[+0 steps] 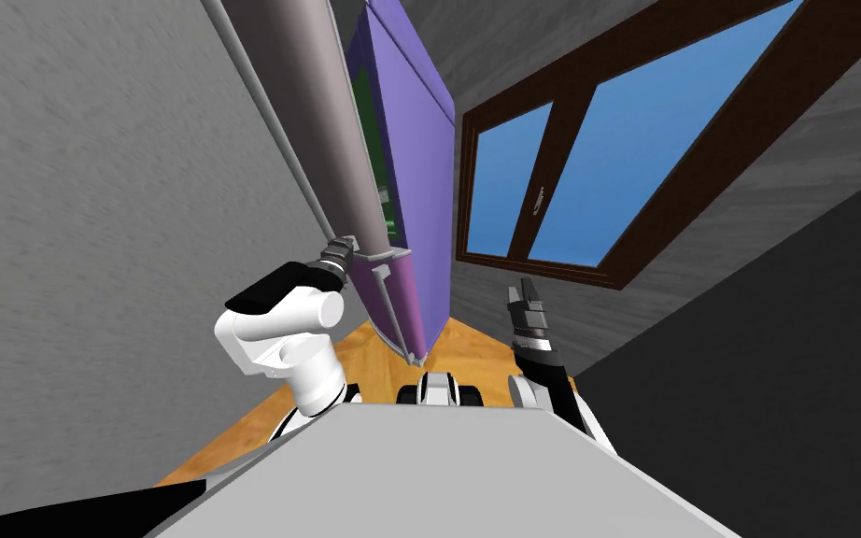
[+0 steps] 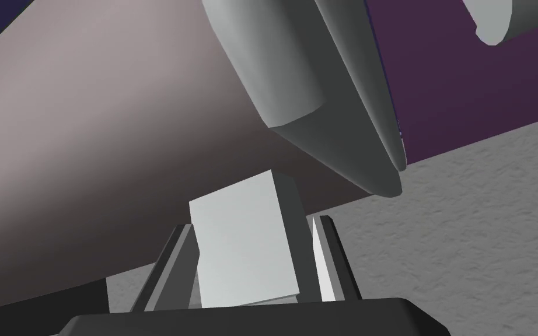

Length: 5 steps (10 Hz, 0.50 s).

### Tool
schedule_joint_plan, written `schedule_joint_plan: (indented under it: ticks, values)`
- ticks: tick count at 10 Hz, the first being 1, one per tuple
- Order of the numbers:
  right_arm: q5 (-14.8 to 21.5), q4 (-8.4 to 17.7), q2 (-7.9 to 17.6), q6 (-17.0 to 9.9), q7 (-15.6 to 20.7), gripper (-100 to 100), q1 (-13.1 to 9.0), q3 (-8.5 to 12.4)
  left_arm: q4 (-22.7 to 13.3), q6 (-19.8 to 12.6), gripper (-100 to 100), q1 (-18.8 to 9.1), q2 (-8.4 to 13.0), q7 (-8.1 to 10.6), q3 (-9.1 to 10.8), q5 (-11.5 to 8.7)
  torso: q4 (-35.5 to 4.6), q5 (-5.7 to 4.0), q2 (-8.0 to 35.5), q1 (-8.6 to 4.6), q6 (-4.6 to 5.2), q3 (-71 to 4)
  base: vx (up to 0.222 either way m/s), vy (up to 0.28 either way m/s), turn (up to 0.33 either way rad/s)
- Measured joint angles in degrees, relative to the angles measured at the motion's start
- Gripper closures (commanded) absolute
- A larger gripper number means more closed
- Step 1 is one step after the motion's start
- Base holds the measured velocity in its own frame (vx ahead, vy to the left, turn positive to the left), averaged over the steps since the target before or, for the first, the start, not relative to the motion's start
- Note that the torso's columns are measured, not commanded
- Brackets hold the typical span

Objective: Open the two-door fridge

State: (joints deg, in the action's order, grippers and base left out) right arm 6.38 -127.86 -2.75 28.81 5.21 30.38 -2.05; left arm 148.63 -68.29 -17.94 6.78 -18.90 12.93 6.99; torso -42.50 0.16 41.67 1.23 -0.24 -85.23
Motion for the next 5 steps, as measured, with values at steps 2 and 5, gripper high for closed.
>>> schedule_joint_plan:
  ticks: [2,5]
  values:
    - [0.0,0.0,0.0,0.0,0.0,0,0.0,0.0,0.0,-0.1,100,-0.2,-0.1,0.02,-1.14,-0.9,0.1,-0.02,0.0,-0.19,-0.03,-0.1,-0.220,0.311,-0.050]
    - [0.0,0.0,0.0,0.0,0.0,0,0.0,0.0,-0.3,-0.5,100,-0.6,0.0,-0.01,-2.64,-3.2,0.1,-0.13,-0.4,-0.45,0.04,-0.3,-0.143,0.281,-0.047]
